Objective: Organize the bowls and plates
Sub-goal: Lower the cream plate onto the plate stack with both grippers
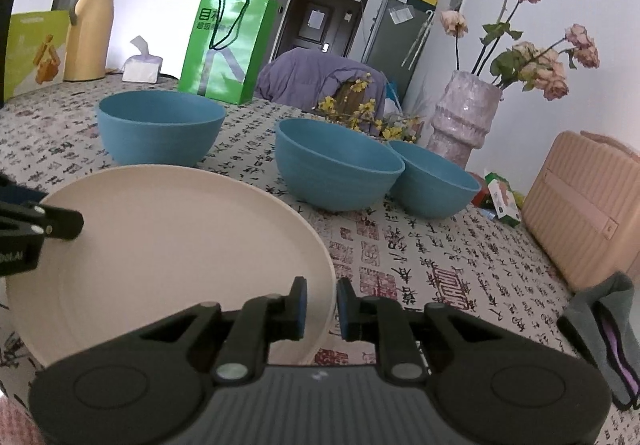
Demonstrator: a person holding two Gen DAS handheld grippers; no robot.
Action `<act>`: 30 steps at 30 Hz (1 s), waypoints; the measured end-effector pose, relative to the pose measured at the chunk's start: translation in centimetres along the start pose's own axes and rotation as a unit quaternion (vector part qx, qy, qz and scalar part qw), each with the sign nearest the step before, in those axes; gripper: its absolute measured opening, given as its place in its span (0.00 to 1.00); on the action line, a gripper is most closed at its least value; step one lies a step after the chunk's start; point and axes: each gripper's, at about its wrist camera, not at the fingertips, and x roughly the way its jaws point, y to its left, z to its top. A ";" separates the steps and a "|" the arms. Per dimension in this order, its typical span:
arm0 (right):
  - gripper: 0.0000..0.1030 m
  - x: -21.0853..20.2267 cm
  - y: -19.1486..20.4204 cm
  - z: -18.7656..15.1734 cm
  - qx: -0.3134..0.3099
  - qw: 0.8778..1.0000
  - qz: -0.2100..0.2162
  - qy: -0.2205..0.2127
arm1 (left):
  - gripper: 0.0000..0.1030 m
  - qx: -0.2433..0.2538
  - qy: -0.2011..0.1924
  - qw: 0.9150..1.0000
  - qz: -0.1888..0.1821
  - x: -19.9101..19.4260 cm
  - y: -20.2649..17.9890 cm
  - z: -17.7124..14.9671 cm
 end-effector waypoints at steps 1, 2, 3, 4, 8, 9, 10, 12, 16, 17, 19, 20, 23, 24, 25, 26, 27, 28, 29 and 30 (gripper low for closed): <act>0.15 0.0 0.1 -0.1 -0.006 1.000 -0.003 -0.002 | 0.19 0.001 -0.001 1.000 0.001 0.0 0.0 0.0; 0.15 0.0 0.3 -0.2 -0.013 1.000 -0.007 -0.004 | 0.19 0.003 -0.001 1.000 0.002 0.0 -0.1 0.0; 0.15 0.0 0.4 -0.2 -0.016 1.000 -0.009 -0.005 | 0.19 0.002 -0.001 1.000 0.003 0.0 -0.1 0.0; 0.15 0.0 0.4 -0.3 -0.015 1.000 -0.007 -0.006 | 0.20 0.000 -0.001 1.000 0.002 0.1 0.0 0.0; 0.19 -0.1 -0.9 -0.1 0.021 0.999 0.026 -0.002 | 0.20 -0.007 -0.003 1.000 -0.006 0.1 0.4 -0.1; 0.19 -0.1 -1.2 0.0 0.027 0.999 0.031 -0.001 | 0.20 -0.006 -0.004 1.000 -0.005 0.2 0.3 -0.1; 0.19 -0.1 -1.3 0.0 0.030 0.999 0.034 -0.001 | 0.20 -0.005 -0.006 1.000 -0.004 0.2 0.3 -0.1; 0.21 -0.1 -1.3 -0.1 0.034 0.999 0.037 -0.002 | 0.20 0.003 -0.011 1.000 0.004 0.1 -0.1 -0.3; 0.24 -0.1 -1.4 -0.2 0.040 0.998 0.042 -0.003 | 0.21 0.019 -0.022 0.999 0.018 0.0 -0.8 -0.7; 0.24 -0.1 -1.5 -0.2 0.044 0.998 0.045 -0.003 | 0.21 0.019 -0.023 0.999 0.019 0.0 -0.7 -0.7; 0.24 0.0 -1.8 -0.2 0.054 0.997 0.051 -0.001 | 0.21 0.020 -0.023 0.999 0.018 0.1 -0.7 -0.6; 0.24 0.0 -2.0 -0.1 0.060 0.997 0.055 0.000 | 0.21 0.021 -0.023 0.999 0.019 0.1 -0.8 -0.6; 0.24 0.0 -2.5 -0.1 0.076 0.995 0.067 0.002 | 0.21 0.026 -0.025 0.999 0.023 0.1 -0.9 -0.7; 0.24 0.0 -2.6 -0.1 0.080 0.994 0.070 0.003 | 0.21 0.024 -0.024 0.999 0.023 0.1 -0.9 -0.6; 0.24 0.0 -2.7 -0.2 0.084 0.994 0.072 0.003 | 0.21 0.022 -0.023 0.999 0.021 0.1 -0.8 -0.6; 0.24 0.0 -2.8 -0.2 0.088 0.993 0.075 0.003 | 0.21 0.019 -0.022 0.999 0.018 0.1 -0.7 -0.6; 0.24 0.0 -3.0 -0.2 0.092 0.993 0.077 0.003 | 0.21 0.014 -0.020 1.000 0.014 0.1 -0.5 -0.5; 0.24 -0.1 -3.1 -0.2 0.097 0.992 0.080 0.002 | 0.21 0.007 -0.018 1.000 0.009 0.1 -0.2 -0.4; 0.27 -0.2 -3.3 -0.2 0.103 0.991 0.085 -0.002 | 0.21 0.000 -0.018 1.000 0.002 0.0 0.1 -0.3; 0.36 -0.5 -3.6 -0.2 0.109 0.990 0.089 -0.008 | 0.21 -0.005 -0.022 1.000 -0.002 -0.2 0.4 -0.2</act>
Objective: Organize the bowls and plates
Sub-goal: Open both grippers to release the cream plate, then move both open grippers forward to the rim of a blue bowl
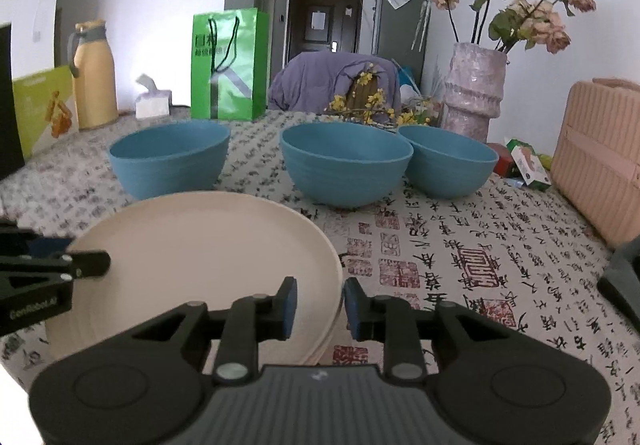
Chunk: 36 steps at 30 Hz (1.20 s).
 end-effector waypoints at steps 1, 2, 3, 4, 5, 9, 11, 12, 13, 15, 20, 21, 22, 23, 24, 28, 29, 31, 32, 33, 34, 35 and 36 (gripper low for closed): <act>0.44 -0.3 0.0 0.1 0.002 1.000 0.003 -0.007 | 0.25 -0.003 -0.006 1.000 -0.001 -0.3 0.2 0.1; 0.64 -0.6 -0.1 0.2 0.005 1.000 0.007 -0.016 | 0.37 -0.007 -0.015 1.000 -0.002 -0.6 0.4 0.3; 0.82 -1.0 -0.3 0.4 0.008 1.000 0.011 -0.026 | 0.46 -0.011 -0.024 1.000 -0.003 -1.0 0.7 0.4; 0.89 -1.3 -0.4 0.5 0.011 0.999 0.016 -0.034 | 0.68 -0.016 -0.034 0.999 -0.003 -1.4 0.8 0.6; 0.94 -1.6 -0.5 0.6 0.015 0.999 0.024 -0.041 | 0.86 -0.023 -0.048 0.999 -0.001 -1.9 1.1 0.7; 1.00 -2.2 -1.0 1.3 0.033 0.997 0.053 -0.042 | 1.00 -0.042 -0.090 0.995 -0.003 -3.5 1.9 1.2; 1.00 -2.4 -1.2 1.5 0.040 0.996 0.065 -0.036 | 1.00 -0.052 -0.092 0.994 -0.010 -3.9 2.4 1.6; 1.00 -2.5 -1.3 1.6 0.045 0.996 0.070 -0.034 | 1.00 -0.057 -0.092 0.994 -0.014 -4.1 2.7 1.8; 1.00 -2.6 -1.4 1.7 0.049 0.996 0.073 -0.033 | 1.00 -0.061 -0.091 0.994 -0.015 -4.2 2.9 1.9; 1.00 -2.7 -1.6 2.0 0.055 0.995 0.075 -0.032 | 1.00 -0.063 -0.091 0.994 -0.014 -4.4 3.1 2.0; 1.00 -2.5 -1.4 2.4 0.052 0.995 0.084 -0.030 | 1.00 -0.056 -0.090 0.994 -0.009 -4.8 3.4 2.1; 1.00 -2.4 -1.3 2.5 0.051 0.995 0.084 -0.029 | 1.00 -0.056 -0.088 0.994 -0.012 -4.8 3.5 2.1; 1.00 -2.2 -1.3 2.6 0.051 0.995 0.085 -0.028 | 1.00 -0.058 -0.087 0.994 -0.014 -4.8 3.7 2.1; 1.00 -2.1 -1.2 2.7 0.052 0.994 0.087 -0.028 | 1.00 -0.060 -0.087 0.994 -0.015 -4.9 4.0 2.0; 1.00 -2.0 -1.3 2.9 0.055 0.994 0.090 -0.027 | 1.00 -0.062 -0.086 0.994 -0.015 -4.9 4.2 2.1; 1.00 -1.1 -1.0 3.3 0.062 0.993 0.100 -0.017 | 1.00 -0.074 -0.079 0.994 -0.019 -5.0 5.6 2.2; 1.00 -1.0 -0.9 3.4 0.059 0.993 0.099 -0.016 | 1.00 -0.075 -0.078 0.994 -0.018 -5.0 5.9 2.3; 1.00 -0.7 -0.5 3.5 0.055 0.994 0.096 -0.015 | 1.00 -0.080 -0.074 0.994 -0.018 -5.0 6.6 2.2; 1.00 -0.4 -0.3 3.6 0.050 0.994 0.095 -0.015 | 1.00 -0.082 -0.070 0.994 -0.022 -4.9 7.0 2.2; 1.00 -0.1 0.0 3.7 0.046 0.995 0.093 -0.013 | 1.00 -0.086 -0.066 0.994 -0.023 -4.7 7.3 2.2; 1.00 0.2 0.2 3.9 0.042 0.995 0.093 -0.010 | 1.00 -0.089 -0.061 0.994 -0.024 -4.5 7.6 2.2; 1.00 0.4 0.5 4.2 0.038 0.995 0.097 -0.009 | 1.00 -0.093 -0.057 0.994 -0.024 -4.3 8.0 2.3; 1.00 0.6 0.7 4.3 0.034 0.994 0.102 -0.009 | 1.00 -0.096 -0.055 0.994 -0.022 -4.2 8.4 2.3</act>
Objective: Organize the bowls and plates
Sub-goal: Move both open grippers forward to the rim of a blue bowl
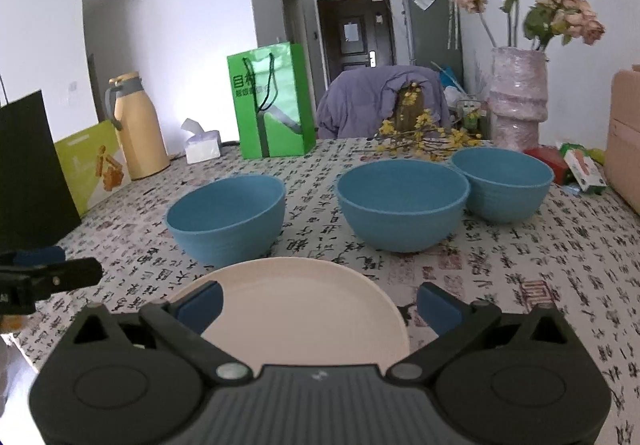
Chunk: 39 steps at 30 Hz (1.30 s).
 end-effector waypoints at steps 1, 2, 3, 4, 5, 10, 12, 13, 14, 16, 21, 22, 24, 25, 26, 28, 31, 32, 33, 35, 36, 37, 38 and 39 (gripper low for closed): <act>1.00 0.2 0.2 0.2 -0.003 1.000 0.003 0.000 | 1.00 -0.003 0.001 1.000 0.004 0.1 0.3 0.1; 1.00 0.5 0.4 0.4 -0.006 1.000 0.003 0.001 | 1.00 -0.006 0.003 1.000 0.006 0.3 0.6 0.2; 1.00 0.7 0.6 0.6 -0.009 1.000 0.004 0.002 | 1.00 -0.008 0.004 1.000 0.006 0.5 0.9 0.3; 1.00 1.0 0.7 0.8 -0.010 1.000 0.007 0.003 | 1.00 -0.010 0.006 1.000 0.005 0.6 1.2 0.5; 1.00 1.1 0.7 1.0 -0.009 1.000 0.009 0.005 | 1.00 -0.012 0.007 1.000 0.006 0.8 1.4 0.6; 1.00 1.7 0.6 1.2 -0.003 1.000 0.011 0.012 | 1.00 -0.015 0.019 1.000 0.007 1.8 1.8 1.1; 1.00 1.9 0.5 1.2 -0.002 1.000 0.007 0.013 | 1.00 -0.011 0.019 1.000 0.008 2.0 1.8 1.2; 1.00 2.1 0.4 1.3 0.000 1.000 0.006 0.015 | 1.00 -0.010 0.020 1.000 0.009 2.1 1.8 1.2; 1.00 2.3 0.2 1.4 0.003 1.000 0.004 0.016 | 1.00 -0.010 0.020 1.000 0.009 2.2 1.8 1.2; 1.00 2.8 -0.2 1.6 0.013 1.000 0.004 0.022 | 1.00 -0.015 0.025 1.000 0.009 2.6 2.0 1.3; 1.00 4.0 -0.5 2.2 0.023 0.999 0.004 0.030 | 1.00 -0.020 0.034 0.999 0.011 3.4 2.3 1.6; 1.00 4.2 -0.5 2.3 0.022 0.999 0.002 0.030 | 1.00 -0.020 0.035 0.999 0.011 3.6 2.4 1.7; 1.00 4.6 -0.5 2.5 0.020 0.999 0.001 0.033 | 1.00 -0.021 0.037 0.999 0.008 4.0 2.4 2.0; 1.00 4.9 -0.5 2.6 0.019 0.999 0.002 0.036 | 1.00 -0.022 0.037 0.999 0.007 4.2 2.5 2.2; 1.00 5.1 -0.5 2.8 0.019 0.999 0.003 0.039 | 1.00 -0.023 0.036 0.999 0.007 4.4 2.5 2.3; 1.00 5.8 -0.5 3.3 0.015 0.999 0.006 0.045 | 1.00 -0.026 0.033 0.999 0.006 4.9 2.5 2.6; 1.00 6.7 -0.3 4.5 0.013 0.998 0.013 0.053 | 1.00 -0.028 0.030 0.999 0.008 5.4 2.5 3.3; 1.00 6.9 -0.3 4.8 0.012 0.998 0.016 0.054 | 1.00 -0.029 0.030 0.999 0.006 5.6 2.6 3.5; 1.00 7.1 -0.3 5.2 0.011 0.998 0.020 0.054 | 1.00 -0.030 0.030 0.999 0.004 5.8 2.7 3.9; 1.00 7.6 -0.2 6.0 0.006 0.998 0.022 0.054 | 1.00 -0.034 0.024 0.999 0.009 6.1 2.9 4.5; 1.00 7.8 -0.2 6.3 0.003 0.998 0.022 0.054 | 1.00 -0.035 0.024 0.999 0.011 6.3 2.9 4.8; 1.00 8.0 -0.1 6.7 0.000 0.998 0.023 0.054 | 1.00 -0.036 0.024 0.999 0.011 6.6 3.0 5.1; 1.00 8.2 0.0 7.0 -0.003 0.998 0.024 0.055 | 1.00 -0.038 0.025 0.999 0.010 6.8 3.1 5.4; 1.00 8.4 0.1 7.4 -0.005 0.998 0.027 0.056 | 1.00 -0.039 0.026 0.999 0.010 7.0 3.2 5.6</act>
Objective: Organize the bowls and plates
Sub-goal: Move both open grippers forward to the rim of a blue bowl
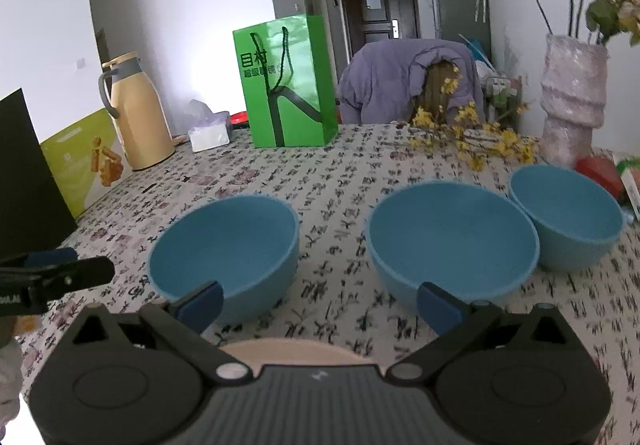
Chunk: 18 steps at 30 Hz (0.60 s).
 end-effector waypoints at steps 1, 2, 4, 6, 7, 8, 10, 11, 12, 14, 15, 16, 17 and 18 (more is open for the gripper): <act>1.00 0.2 0.1 0.3 -0.002 1.000 0.002 0.000 | 1.00 0.000 0.000 1.000 0.001 0.2 0.0 0.3; 1.00 0.3 0.2 0.7 -0.004 1.000 0.002 0.001 | 1.00 -0.002 0.000 1.000 0.004 0.4 0.1 0.5; 1.00 0.8 0.4 1.3 -0.008 1.000 0.004 0.003 | 1.00 -0.007 0.002 1.000 0.005 0.8 0.3 0.9; 1.00 1.3 0.7 1.8 -0.013 1.000 0.006 0.007 | 1.00 -0.017 0.007 1.000 0.003 1.2 0.5 1.3; 1.00 1.6 0.8 2.0 -0.014 1.000 0.006 0.010 | 1.00 -0.021 0.010 1.000 0.003 1.5 0.7 1.5; 1.00 1.8 1.0 2.3 -0.016 1.000 0.008 0.013 | 1.00 -0.025 0.010 1.000 0.004 1.7 0.9 1.6; 1.00 2.3 1.3 2.8 -0.020 1.000 0.011 0.017 | 1.00 -0.029 0.011 0.999 0.010 2.0 1.1 1.9; 1.00 2.5 1.5 3.1 -0.022 1.000 0.013 0.019 | 1.00 -0.031 0.011 0.999 0.013 2.2 1.2 2.2; 1.00 2.8 1.5 3.3 -0.022 0.999 0.015 0.021 | 1.00 -0.034 0.011 0.999 0.015 2.4 1.4 2.4; 1.00 3.2 1.7 3.8 -0.018 0.999 0.017 0.026 | 1.00 -0.043 0.014 0.999 0.014 2.8 1.8 2.8; 1.00 3.6 1.7 4.0 -0.014 0.999 0.020 0.029 | 1.00 -0.046 0.018 0.999 0.015 3.0 1.9 3.0; 1.00 3.9 1.7 4.1 -0.010 0.999 0.022 0.033 | 1.00 -0.049 0.022 0.998 0.015 3.2 2.0 3.2; 1.00 4.2 1.7 4.3 -0.007 0.999 0.023 0.037 | 1.00 -0.052 0.026 0.998 0.015 3.5 2.2 3.4; 1.00 4.5 1.8 4.4 -0.006 0.999 0.025 0.040 | 1.00 -0.055 0.031 0.998 0.017 3.7 2.3 3.5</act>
